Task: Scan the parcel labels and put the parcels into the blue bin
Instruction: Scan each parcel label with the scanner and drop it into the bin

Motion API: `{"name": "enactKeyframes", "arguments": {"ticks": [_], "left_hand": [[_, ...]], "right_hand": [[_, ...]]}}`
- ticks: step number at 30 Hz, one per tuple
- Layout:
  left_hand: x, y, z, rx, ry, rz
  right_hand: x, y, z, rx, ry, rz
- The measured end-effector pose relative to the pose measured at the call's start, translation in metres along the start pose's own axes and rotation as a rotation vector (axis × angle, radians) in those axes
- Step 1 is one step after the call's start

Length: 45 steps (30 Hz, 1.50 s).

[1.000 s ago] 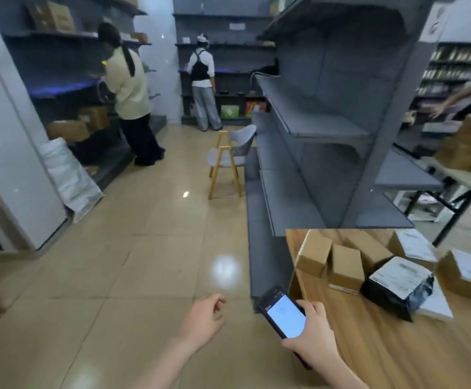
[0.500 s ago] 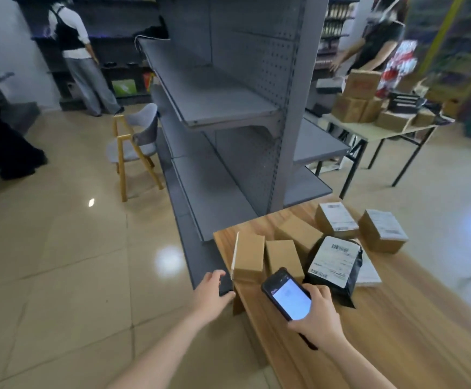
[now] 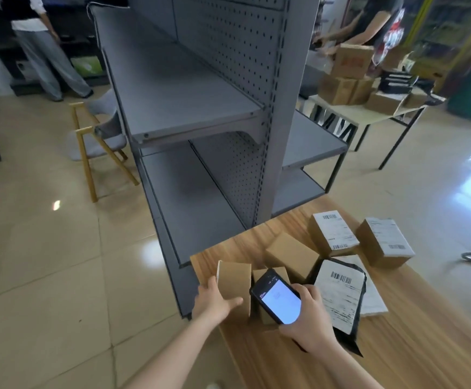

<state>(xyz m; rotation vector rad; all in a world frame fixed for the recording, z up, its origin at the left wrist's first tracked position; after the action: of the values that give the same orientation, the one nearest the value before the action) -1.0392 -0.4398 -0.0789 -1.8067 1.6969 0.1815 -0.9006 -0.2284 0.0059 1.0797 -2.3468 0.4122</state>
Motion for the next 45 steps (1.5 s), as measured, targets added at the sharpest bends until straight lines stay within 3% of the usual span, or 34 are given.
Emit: {"name": "enactKeyframes", "arguments": {"ticks": [10, 14, 18, 21, 31, 38, 45], "left_hand": [[-0.023, 0.070, -0.025, 0.001, 0.029, 0.140], [-0.024, 0.086, -0.033, -0.022, 0.044, 0.123], [-0.007, 0.078, -0.009, 0.128, -0.035, 0.014], [-0.005, 0.073, -0.001, 0.141, -0.139, -0.012], [-0.054, 0.061, -0.023, -0.011, -0.042, 0.286], [-0.067, 0.042, -0.039, -0.209, 0.218, 0.637], [-0.047, 0.046, -0.040, -0.187, 0.270, 0.723]], "right_hand": [[0.026, 0.041, 0.004, -0.033, -0.072, 0.082], [0.030, 0.041, 0.006, -0.025, -0.063, 0.095], [0.028, 0.040, 0.003, -0.030, -0.062, 0.077], [0.024, 0.039, -0.002, -0.041, -0.055, 0.091], [0.012, 0.032, -0.015, -0.073, -0.029, 0.099], [0.007, 0.029, -0.020, -0.072, -0.029, 0.111], [0.011, 0.030, -0.019, -0.047, -0.083, 0.057]]}}
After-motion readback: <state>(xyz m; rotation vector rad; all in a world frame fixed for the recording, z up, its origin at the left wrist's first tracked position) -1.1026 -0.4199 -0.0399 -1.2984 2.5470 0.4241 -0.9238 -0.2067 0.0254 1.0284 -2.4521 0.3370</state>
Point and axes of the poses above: each hand's wrist, its own y-axis towards the middle knuckle, its own z-axis out of the palm, x = y × z, the point moved 10 cm from there along y, towards the middle knuckle, and after that the axes turned 12 degrees about -x, right-handed, at the moved point
